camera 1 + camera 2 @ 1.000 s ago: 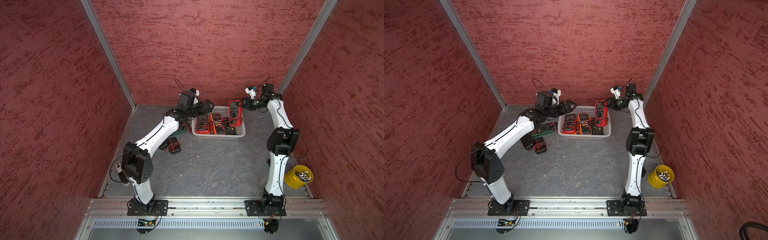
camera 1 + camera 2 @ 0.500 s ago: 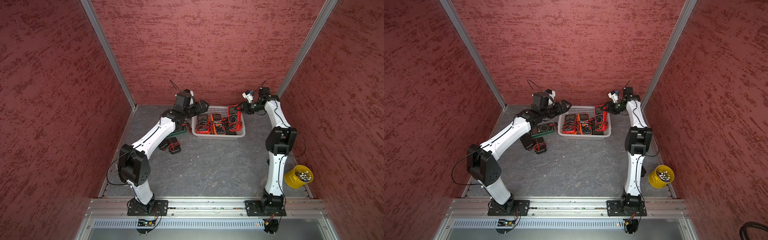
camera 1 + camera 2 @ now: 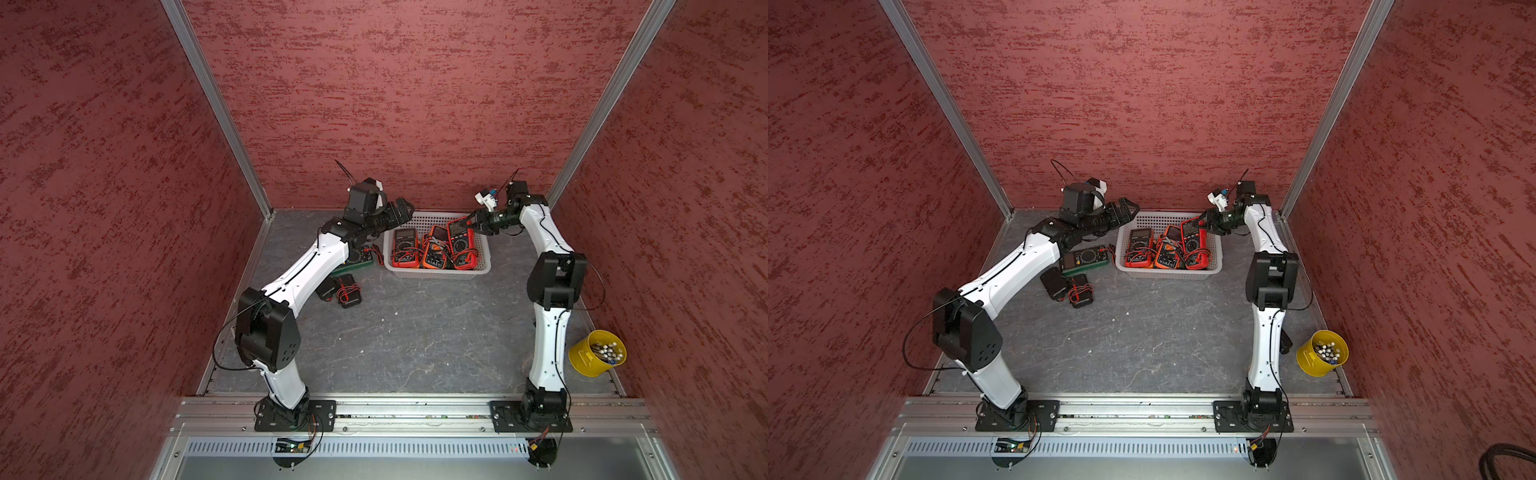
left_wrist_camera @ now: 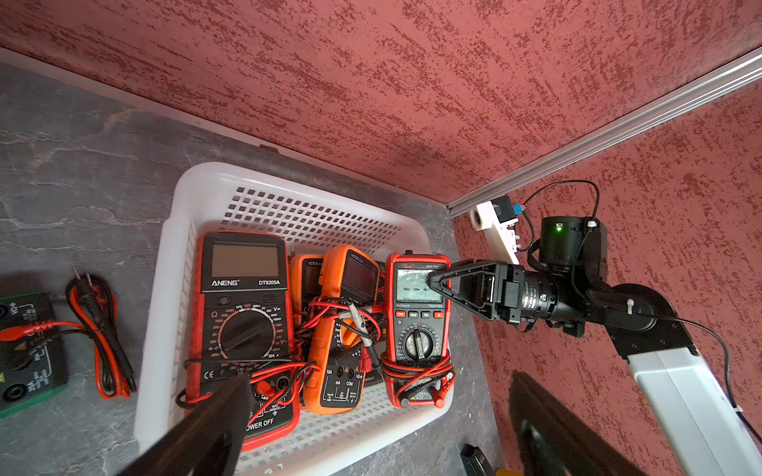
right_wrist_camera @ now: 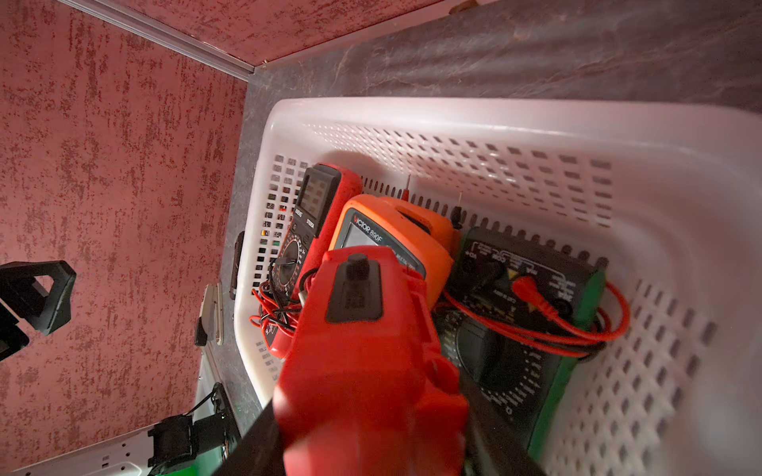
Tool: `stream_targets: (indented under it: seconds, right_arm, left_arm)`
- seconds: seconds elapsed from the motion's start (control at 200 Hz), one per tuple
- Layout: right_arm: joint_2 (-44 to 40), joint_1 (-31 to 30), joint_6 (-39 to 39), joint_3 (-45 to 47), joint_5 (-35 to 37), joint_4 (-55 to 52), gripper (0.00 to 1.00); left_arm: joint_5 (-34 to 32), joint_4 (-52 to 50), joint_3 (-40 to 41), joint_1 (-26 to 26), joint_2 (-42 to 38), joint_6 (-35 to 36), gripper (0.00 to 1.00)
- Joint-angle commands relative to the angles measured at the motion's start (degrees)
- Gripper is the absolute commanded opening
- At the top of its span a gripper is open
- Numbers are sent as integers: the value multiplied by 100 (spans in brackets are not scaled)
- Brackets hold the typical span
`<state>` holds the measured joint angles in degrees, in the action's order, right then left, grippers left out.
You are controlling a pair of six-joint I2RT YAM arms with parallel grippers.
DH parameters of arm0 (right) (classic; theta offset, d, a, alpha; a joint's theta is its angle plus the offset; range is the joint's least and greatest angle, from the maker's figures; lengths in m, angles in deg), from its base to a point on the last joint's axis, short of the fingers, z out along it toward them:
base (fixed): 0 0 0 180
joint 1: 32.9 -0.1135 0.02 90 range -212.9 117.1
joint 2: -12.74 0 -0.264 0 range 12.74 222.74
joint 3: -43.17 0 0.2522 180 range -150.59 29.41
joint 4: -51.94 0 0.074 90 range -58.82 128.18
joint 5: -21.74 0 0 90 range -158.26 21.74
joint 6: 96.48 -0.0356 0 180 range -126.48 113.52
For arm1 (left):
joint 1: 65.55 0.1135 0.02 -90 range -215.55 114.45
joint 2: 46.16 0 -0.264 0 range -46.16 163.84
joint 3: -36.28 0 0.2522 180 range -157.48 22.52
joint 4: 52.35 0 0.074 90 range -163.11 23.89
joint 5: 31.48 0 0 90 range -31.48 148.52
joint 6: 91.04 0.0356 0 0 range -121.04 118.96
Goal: Put the multimeter into the basket
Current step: Place the multimeter in the basket.
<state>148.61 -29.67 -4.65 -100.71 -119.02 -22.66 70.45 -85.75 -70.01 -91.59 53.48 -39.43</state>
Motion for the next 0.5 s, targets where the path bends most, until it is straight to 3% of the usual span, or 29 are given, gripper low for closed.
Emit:
stream_targets:
  seconds: [0.0,0.045,0.17,0.351,0.496]
  right_arm:
    - [-126,-94,-209,136,324,180,50]
    - [-150,-101,-226,139,538,154,62]
    - [-191,-100,-243,133,883,70,79]
    - [-266,-96,-312,93,1212,-24,82]
    - [-481,-143,-479,-13,1874,-174,84]
  left_arm:
    - [89,-22,-8,20,26,-56,100]
    - [105,-4,7,20,30,-69,100]
    - [132,39,39,20,38,-110,100]
    - [132,48,27,20,41,-111,100]
    - [139,72,42,20,47,-136,100]
